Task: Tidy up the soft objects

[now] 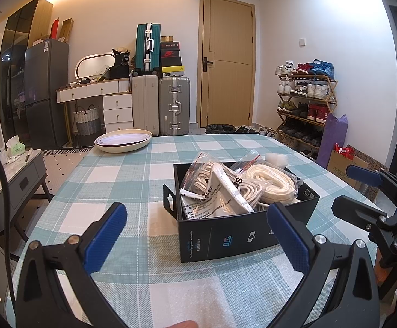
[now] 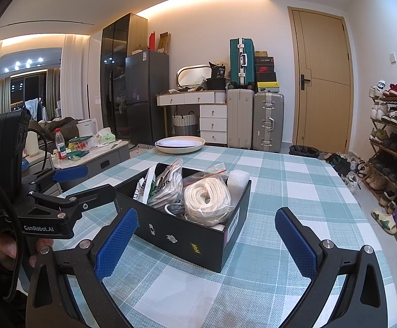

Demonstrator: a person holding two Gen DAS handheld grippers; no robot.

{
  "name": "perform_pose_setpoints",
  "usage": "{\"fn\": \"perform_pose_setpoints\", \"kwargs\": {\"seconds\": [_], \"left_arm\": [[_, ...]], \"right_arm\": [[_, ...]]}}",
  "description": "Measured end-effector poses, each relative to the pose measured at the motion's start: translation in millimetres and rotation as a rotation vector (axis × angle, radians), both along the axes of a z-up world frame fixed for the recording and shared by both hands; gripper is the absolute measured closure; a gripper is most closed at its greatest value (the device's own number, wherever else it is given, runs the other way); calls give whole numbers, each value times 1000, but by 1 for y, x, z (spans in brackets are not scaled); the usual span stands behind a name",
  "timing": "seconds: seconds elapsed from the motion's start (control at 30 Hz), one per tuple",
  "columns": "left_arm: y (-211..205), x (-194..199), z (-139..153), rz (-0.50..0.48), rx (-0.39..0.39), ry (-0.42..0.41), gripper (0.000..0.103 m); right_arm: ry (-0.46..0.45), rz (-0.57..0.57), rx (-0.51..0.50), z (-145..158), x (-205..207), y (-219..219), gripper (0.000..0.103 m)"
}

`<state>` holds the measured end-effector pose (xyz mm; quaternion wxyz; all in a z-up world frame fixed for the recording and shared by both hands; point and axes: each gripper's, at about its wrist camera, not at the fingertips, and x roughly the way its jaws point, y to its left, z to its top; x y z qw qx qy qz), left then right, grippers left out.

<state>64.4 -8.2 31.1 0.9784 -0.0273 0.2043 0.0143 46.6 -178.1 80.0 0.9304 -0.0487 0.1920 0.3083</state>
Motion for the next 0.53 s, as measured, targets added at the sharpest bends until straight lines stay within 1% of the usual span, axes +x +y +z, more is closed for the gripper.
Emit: {"fn": "perform_pose_setpoints", "kwargs": {"seconds": [0.53], "left_arm": [[-4,-1,1,-9,-2,-1,0]], "right_arm": [[1,0,0,0,0,0,0]]}}
